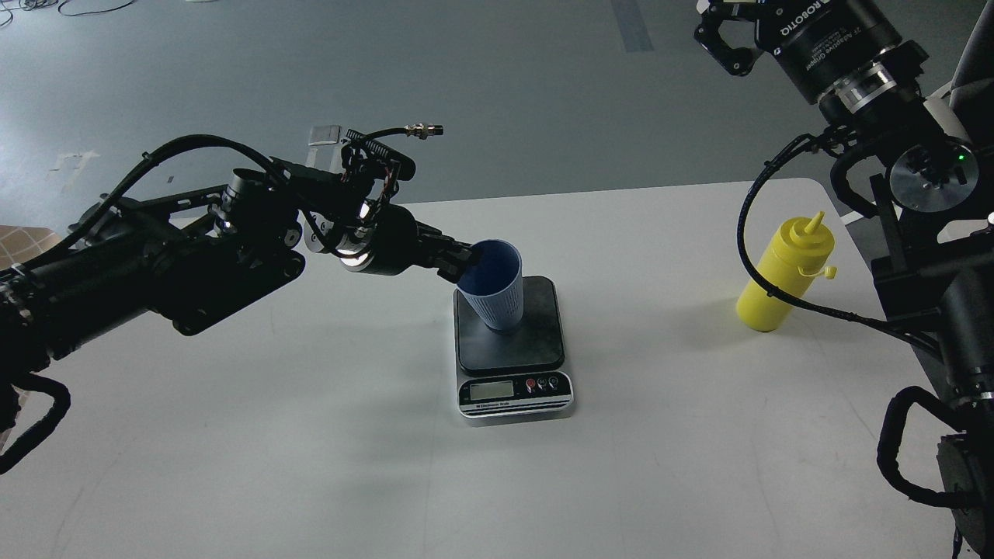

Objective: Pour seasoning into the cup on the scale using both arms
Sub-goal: 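Lower the blue cup onto the scale and open the left gripper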

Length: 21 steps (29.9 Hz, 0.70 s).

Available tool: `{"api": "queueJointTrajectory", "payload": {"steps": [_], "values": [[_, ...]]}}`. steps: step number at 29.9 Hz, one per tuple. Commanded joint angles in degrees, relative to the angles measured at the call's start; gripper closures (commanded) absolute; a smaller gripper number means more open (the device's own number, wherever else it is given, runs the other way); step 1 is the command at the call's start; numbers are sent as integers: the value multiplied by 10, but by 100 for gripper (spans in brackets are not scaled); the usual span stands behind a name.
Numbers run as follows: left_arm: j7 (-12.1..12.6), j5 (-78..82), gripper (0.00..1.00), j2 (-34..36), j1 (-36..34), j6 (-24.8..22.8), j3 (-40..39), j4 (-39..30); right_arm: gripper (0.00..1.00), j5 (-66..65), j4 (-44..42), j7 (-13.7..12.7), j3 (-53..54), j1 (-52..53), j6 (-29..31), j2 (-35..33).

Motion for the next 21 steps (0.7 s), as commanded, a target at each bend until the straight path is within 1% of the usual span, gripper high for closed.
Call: {"api": "queueJointTrajectory", "payload": {"steps": [1,4,6,7,8,10,14,15,20,21], "values": [[2,0,100,-1,-1,0,0,0,0,0,0,0,0,0,0,0],[2,0,100,-1,-1,0,-1,0,0,0,1,0,0,-1,0,0],[2,0,94,-1,-1,0,-1,0,0,0,1,0,0,-1,0,0],[2,-1,87,-1,-1,0,-1,0,0,0,1,0,0,-1,0,0],[2,-1,85,-1,-1,0,-2,0,0,0,1,0,0,0,0,0],[1,-2,76,-1,-1,0,-2,0,0,0,1,0,0,0,0,0],[1,-4,69,-1,0,0,-2,0,0,0,1,0,0,0,0,0],[1,-6,65,-1,0,0,-3,0,0,0,1,0,0,0,0,0],[1,-9,53,-1,-1,0,-3,-2,0,0,0,0,0,0,0,0],[0,-10,44,0,-1,0,-5,-3,0,0,1,0,0,0,0,0]]}}
